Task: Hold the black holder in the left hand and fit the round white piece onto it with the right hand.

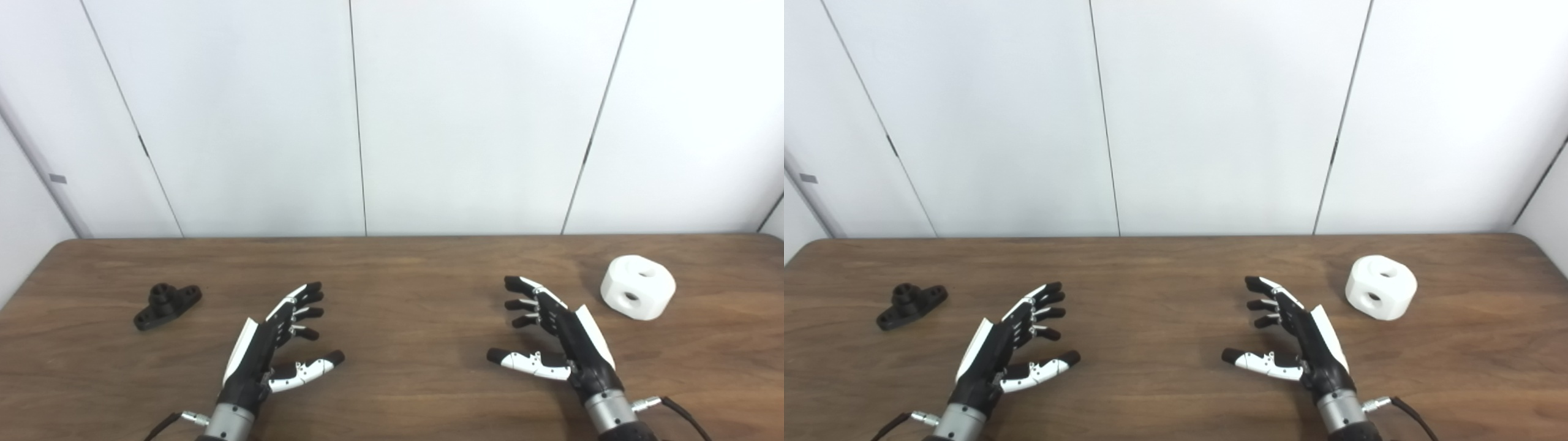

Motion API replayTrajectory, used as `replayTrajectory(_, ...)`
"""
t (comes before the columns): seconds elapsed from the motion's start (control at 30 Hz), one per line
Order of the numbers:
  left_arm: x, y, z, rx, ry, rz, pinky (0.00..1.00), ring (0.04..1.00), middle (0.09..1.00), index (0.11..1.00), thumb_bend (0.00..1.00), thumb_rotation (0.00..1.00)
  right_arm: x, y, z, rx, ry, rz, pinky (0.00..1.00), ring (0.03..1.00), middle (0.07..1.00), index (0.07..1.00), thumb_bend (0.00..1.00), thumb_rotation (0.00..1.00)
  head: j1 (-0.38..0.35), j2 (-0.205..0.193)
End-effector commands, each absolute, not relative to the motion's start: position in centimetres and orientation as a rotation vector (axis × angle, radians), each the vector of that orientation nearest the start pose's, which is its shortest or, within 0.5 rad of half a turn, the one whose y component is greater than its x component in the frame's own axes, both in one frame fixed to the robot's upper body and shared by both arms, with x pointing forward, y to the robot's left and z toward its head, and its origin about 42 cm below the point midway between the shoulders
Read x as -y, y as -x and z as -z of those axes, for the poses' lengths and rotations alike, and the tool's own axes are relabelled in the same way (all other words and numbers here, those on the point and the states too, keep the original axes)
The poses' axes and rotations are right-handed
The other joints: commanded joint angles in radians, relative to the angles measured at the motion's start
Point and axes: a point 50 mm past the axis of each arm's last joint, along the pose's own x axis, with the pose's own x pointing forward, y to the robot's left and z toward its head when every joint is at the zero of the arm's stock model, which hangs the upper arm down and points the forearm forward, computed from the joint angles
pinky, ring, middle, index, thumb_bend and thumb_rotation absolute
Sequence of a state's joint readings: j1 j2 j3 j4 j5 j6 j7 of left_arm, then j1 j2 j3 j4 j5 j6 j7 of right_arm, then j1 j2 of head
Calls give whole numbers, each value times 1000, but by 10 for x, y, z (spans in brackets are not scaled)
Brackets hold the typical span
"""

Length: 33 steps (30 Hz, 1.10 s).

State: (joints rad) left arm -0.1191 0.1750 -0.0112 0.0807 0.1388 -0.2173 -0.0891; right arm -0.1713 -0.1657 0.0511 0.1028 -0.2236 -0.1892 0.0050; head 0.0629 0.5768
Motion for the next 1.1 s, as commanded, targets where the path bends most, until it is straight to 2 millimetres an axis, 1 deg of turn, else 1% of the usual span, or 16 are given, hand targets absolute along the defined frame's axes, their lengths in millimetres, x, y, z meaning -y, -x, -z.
replayTrajectory(0.0, -251, -319, -128, 268, -309, 137, 614, 795, 870, 896, 670, 25, 234, -335, -136, 298, 375, -125, 631, 753, 837, 835, 682, 263, 5, -1)
replayTrajectory(0.1, -248, -318, -125, 272, -302, 140, 623, 794, 870, 901, 667, 23, 233, -333, -136, 304, 374, -126, 626, 753, 838, 837, 687, 258, 25, -6)
replayTrajectory(0.13, -247, -318, -125, 275, -301, 138, 624, 794, 870, 902, 666, 25, 234, -333, -137, 310, 375, -126, 626, 754, 838, 838, 686, 257, 46, -11)
replayTrajectory(0.2, -243, -317, -125, 280, -301, 133, 626, 791, 866, 898, 674, 49, 236, -333, -138, 316, 372, -126, 624, 752, 837, 836, 682, 254, 104, -15)
replayTrajectory(0.27, -237, -317, -126, 282, -307, 132, 632, 797, 864, 894, 675, 76, 241, -332, -140, 314, 372, -127, 631, 753, 839, 838, 672, 251, 220, -16)
replayTrajectory(0.33, -232, -317, -126, 279, -304, 133, 645, 807, 868, 892, 682, 117, 245, -332, -141, 308, 362, -128, 638, 756, 842, 841, 661, 231, 271, -16)
replayTrajectory(0.37, -229, -318, -125, 276, -298, 134, 650, 809, 869, 892, 686, 134, 247, -332, -142, 304, 347, -129, 649, 763, 846, 843, 658, 216, 311, -23)
replayTrajectory(0.47, -221, -321, -121, 270, -295, 135, 662, 786, 856, 882, 718, 195, 251, -330, -143, 301, 337, -129, 669, 774, 851, 850, 637, 164, 375, -50)
replayTrajectory(0.5, -219, -322, -119, 267, -298, 134, 662, 785, 853, 878, 721, 197, 251, -329, -143, 300, 341, -127, 668, 773, 850, 849, 632, 147, 383, -59)
replayTrajectory(0.53, -216, -323, -117, 263, -296, 134, 657, 794, 851, 871, 711, 147, 251, -328, -143, 299, 340, -126, 663, 759, 844, 847, 624, 106, 394, -68)
replayTrajectory(0.67, -209, -327, -110, 259, -289, 134, 639, 798, 850, 864, 704, 80, 248, -325, -143, 273, 317, -124, 684, 767, 846, 854, 609, 39, 438, -115)
replayTrajectory(0.7, -208, -328, -109, 261, -290, 137, 644, 802, 850, 864, 700, 56, 247, -324, -144, 267, 308, -125, 702, 782, 853, 863, 603, 16, 438, -115)
replayTrajectory(0.8, -206, -331, -108, 268, -288, 142, 651, 807, 848, 862, 698, 39, 245, -323, -148, 276, 320, -128, 708, 799, 860, 869, 582, 1, 442, -126)
replayTrajectory(0.87, -207, -332, -109, 270, -294, 141, 656, 812, 847, 861, 701, 40, 245, -324, -149, 283, 349, -126, 652, 775, 853, 859, 579, 0, 442, -128)
replayTrajectory(1.0, -210, -334, -112, 278, -303, 133, 654, 812, 843, 853, 704, 48, 247, -327, -149, 276, 347, -121, 649, 768, 846, 849, 599, 0, 441, -133)
replayTrajectory(1.07, -211, -335, -114, 290, -312, 122, 637, 799, 834, 836, 692, 31, 247, -327, -150, 286, 350, -119, 625, 758, 842, 845, 594, 0, 448, -134)
